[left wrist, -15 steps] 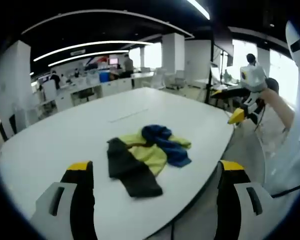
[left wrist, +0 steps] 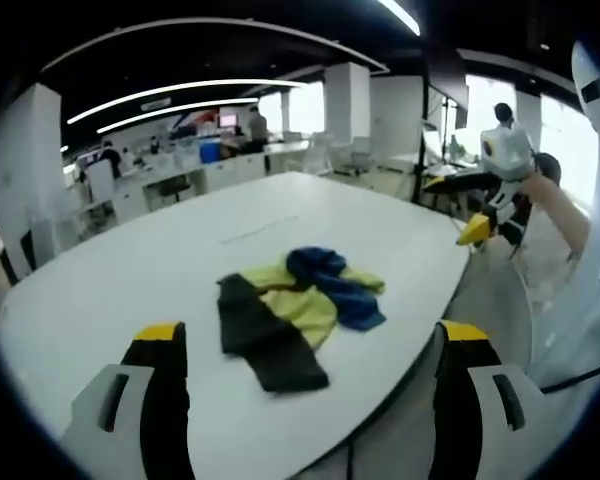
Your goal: Fold the garment on the visible template until the final outline fits inside the template.
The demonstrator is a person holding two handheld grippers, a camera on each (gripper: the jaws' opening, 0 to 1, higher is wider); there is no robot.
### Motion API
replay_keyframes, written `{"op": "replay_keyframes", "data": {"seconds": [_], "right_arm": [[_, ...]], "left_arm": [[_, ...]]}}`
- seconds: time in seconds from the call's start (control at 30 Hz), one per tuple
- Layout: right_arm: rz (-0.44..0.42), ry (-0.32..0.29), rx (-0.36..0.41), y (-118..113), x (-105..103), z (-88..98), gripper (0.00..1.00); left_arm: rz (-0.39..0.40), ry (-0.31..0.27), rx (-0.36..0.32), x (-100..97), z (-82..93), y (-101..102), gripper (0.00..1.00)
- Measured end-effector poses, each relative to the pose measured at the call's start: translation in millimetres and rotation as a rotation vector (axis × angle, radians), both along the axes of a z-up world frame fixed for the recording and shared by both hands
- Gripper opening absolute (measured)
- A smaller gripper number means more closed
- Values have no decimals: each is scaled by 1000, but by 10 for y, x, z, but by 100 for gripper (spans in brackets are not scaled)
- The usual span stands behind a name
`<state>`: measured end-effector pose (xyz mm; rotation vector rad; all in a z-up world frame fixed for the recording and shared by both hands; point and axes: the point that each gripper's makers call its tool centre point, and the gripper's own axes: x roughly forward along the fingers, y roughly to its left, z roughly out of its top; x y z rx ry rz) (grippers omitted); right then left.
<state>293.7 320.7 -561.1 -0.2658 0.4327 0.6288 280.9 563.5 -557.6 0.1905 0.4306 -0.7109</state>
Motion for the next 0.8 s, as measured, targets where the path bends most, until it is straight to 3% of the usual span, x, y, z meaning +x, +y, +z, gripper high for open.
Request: {"op": "replay_keyframes", "data": {"seconds": [0.3, 0.8], "right_arm": [[17, 2, -9, 20, 10, -47, 100], [42, 4, -26, 59, 34, -33, 100]], "left_arm": [[2, -7, 35, 7, 12, 54, 100], [1, 0, 31, 5, 5, 45, 100]]}}
